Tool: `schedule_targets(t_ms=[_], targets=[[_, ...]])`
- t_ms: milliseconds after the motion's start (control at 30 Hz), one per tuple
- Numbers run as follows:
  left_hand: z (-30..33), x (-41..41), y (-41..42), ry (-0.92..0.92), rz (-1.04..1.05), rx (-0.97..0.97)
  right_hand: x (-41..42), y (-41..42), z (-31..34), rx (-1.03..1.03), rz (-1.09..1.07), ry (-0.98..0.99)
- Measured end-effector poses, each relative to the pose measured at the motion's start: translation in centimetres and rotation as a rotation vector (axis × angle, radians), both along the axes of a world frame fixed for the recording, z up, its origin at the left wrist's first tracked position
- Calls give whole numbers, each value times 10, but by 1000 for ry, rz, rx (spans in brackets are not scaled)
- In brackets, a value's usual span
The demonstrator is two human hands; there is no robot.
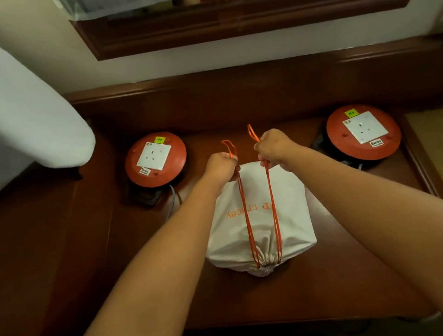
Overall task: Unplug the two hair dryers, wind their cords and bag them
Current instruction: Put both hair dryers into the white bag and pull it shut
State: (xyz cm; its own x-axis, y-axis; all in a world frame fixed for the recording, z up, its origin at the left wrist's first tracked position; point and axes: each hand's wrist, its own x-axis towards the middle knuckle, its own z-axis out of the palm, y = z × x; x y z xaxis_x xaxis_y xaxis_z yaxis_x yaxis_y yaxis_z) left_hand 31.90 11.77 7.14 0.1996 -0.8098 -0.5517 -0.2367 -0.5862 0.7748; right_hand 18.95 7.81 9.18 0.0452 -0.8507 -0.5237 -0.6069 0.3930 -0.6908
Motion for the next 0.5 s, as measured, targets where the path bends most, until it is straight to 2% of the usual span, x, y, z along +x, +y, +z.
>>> schedule_targets(t_ms=[300,400,500], targets=[[-9,15,-5,-21,14,-27,-12,-8,-13,-53,75,103],[-15,28,18,-54,61,-60,-41,12,-22,-85,-30,109],[-38,43,57,-75,205,-53,-75,48,-42,-39,-148,79]])
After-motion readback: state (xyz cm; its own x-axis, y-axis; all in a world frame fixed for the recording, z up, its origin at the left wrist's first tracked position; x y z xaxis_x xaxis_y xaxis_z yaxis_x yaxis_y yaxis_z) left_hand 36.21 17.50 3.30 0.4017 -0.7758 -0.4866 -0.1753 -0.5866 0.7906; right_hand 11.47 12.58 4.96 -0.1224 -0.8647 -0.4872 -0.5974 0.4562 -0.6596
